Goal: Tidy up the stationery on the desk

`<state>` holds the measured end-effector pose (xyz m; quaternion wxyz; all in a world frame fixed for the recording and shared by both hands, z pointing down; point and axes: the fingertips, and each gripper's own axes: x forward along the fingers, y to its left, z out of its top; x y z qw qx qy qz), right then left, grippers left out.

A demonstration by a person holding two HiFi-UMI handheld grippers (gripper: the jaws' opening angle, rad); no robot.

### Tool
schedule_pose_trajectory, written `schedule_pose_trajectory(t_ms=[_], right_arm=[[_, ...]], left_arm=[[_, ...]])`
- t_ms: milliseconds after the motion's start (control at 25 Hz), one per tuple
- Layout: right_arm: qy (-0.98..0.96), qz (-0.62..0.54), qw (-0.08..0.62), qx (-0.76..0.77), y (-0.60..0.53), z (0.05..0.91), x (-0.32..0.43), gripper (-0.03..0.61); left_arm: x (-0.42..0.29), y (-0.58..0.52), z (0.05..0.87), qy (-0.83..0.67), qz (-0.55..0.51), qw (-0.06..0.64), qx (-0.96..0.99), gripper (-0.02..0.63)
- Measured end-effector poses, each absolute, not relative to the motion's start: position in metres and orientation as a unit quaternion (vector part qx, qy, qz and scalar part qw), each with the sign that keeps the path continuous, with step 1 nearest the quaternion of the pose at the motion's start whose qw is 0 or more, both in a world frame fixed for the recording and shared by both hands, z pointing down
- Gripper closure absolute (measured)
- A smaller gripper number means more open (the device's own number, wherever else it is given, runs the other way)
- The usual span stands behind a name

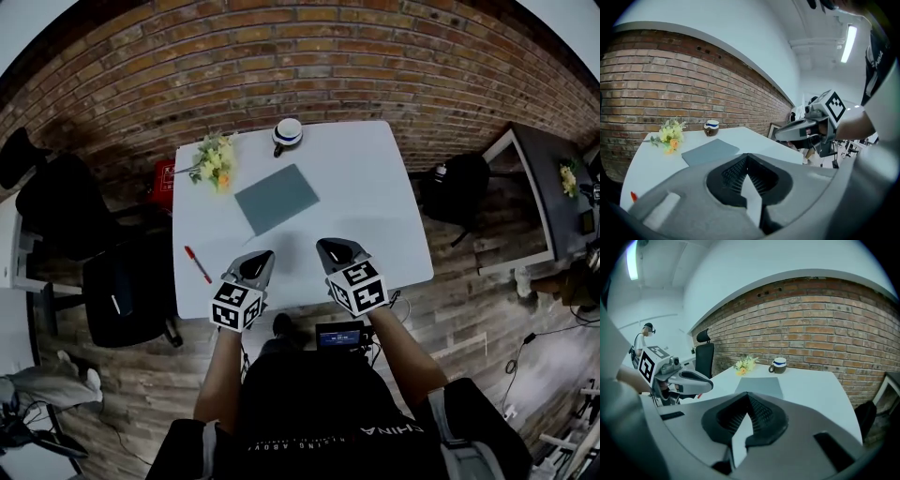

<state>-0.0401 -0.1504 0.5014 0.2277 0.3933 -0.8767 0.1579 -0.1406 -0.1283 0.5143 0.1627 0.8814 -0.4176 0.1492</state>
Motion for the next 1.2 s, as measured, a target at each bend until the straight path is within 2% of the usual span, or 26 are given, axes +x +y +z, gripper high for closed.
schedule_pose_trajectory(t_ms=[360,560,840,1200], right_arm=[[-0.860,0.171,0.231,0.422,-0.181,0.507,-0.072,0.569],[-0.858,0.172,0.231,0.426,-0.193,0.506,-0.065,0.569],[-0.870,0.157,0.228,0.407,-0.208,0.497,-0.052,0.569],[-0.884,0.159,0.207,0.388,-0.214,0.489,-0.046,0.569]], left_arm=[[-0.172,-0.170,0.522,-0.386,0.154,0.168,0.894,0.612],[-0.160,-0.180,0.522,-0.369,0.143,0.173,0.902,0.612],[-0.152,-0.202,0.502,-0.430,0.107,0.156,0.883,0.612],[-0.120,-0.200,0.484,-0.406,0.087,0.154,0.897,0.612]])
